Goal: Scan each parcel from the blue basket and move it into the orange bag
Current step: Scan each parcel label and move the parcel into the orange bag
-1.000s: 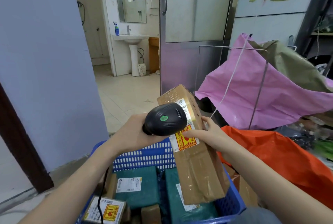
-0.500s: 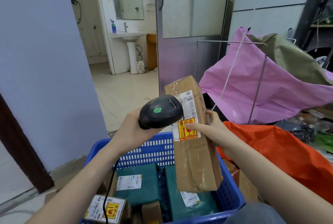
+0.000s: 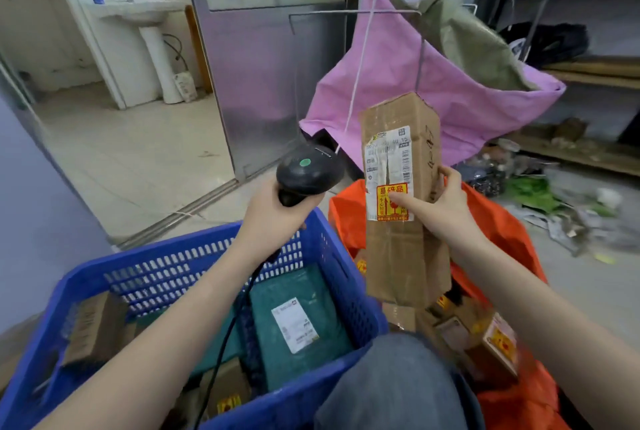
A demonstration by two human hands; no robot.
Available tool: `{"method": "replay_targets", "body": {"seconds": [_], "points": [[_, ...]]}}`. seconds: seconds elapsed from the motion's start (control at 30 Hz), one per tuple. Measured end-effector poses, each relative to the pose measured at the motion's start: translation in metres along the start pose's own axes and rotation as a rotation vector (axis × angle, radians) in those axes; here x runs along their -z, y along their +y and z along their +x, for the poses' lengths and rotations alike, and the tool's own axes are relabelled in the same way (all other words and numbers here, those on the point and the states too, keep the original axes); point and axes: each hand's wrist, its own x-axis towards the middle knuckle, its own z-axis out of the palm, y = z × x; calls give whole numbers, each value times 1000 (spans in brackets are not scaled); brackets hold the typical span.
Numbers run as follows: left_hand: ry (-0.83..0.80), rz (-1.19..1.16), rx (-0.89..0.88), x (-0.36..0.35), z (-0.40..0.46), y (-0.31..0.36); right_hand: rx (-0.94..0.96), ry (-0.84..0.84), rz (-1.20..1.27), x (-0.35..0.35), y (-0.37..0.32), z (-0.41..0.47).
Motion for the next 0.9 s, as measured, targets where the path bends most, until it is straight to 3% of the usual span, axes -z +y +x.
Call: {"method": "replay_targets", "body": {"seconds": [0.23,0.57,0.9], "points": [[-216,24,139,-105,15,-31,-99,57,-212,43,82,11],[-450,66,216,-182,9,-80,-386,-121,-359,24,177,17],[-451,58,249,-180,11,-85,-246,-138,-364,22,167,23]]}}
